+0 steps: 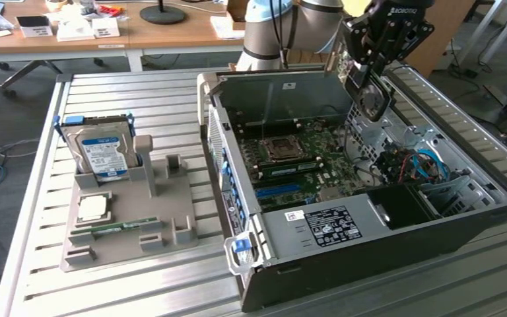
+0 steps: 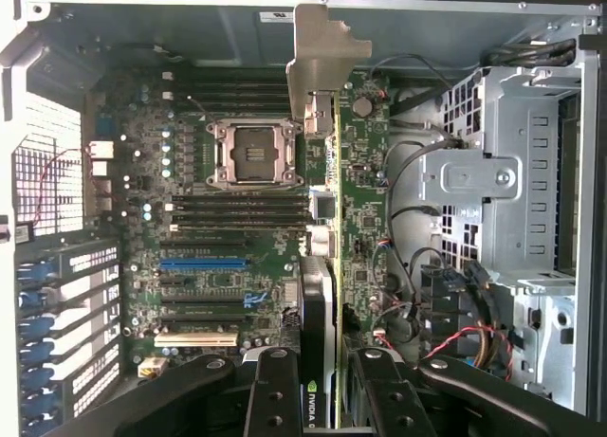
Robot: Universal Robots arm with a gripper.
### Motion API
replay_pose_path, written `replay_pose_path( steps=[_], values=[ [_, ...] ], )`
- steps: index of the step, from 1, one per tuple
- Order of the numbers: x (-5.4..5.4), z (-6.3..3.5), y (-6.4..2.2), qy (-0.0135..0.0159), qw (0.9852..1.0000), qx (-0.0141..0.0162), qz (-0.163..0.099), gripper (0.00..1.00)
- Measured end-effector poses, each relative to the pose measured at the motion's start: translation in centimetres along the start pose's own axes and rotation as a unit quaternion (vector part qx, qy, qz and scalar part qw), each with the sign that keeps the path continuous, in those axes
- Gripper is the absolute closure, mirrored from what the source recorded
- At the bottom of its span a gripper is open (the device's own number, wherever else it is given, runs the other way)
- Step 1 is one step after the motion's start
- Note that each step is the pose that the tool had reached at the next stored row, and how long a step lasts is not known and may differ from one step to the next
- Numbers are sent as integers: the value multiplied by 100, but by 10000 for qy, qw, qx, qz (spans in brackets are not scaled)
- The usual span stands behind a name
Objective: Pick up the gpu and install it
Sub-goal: 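Pick up the gpu and move the gpu toward the slot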
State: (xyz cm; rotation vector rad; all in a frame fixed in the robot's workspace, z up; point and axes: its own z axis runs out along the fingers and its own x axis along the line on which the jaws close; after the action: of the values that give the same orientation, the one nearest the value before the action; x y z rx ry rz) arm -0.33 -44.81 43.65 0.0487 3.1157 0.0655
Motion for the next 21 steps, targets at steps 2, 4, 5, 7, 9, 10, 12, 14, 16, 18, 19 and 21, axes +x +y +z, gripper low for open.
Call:
replay_pose_path(
  steps=[2, 4, 5, 7, 9, 10, 12, 14, 16, 18, 19, 21],
  values=[
    [-29, 1, 1, 0, 10000, 0, 0, 73],
    [-58, 1, 2, 0, 10000, 0, 0, 73],
    [-74, 2, 2, 0, 10000, 0, 0, 73],
    [-103, 2, 3, 0, 10000, 0, 0, 73],
    [-136, 3, 5, 0, 10000, 0, 0, 73],
    [-152, 4, 5, 0, 10000, 0, 0, 73],
    [-183, 5, 6, 0, 10000, 0, 0, 73],
    [-216, 5, 7, 0, 10000, 0, 0, 73],
    [-248, 6, 8, 0, 10000, 0, 0, 73],
    [-280, 7, 9, 0, 10000, 0, 0, 73],
    [-296, 8, 9, 0, 10000, 0, 0, 73],
    [-327, 8, 10, 0, 10000, 0, 0, 73]
  ],
)
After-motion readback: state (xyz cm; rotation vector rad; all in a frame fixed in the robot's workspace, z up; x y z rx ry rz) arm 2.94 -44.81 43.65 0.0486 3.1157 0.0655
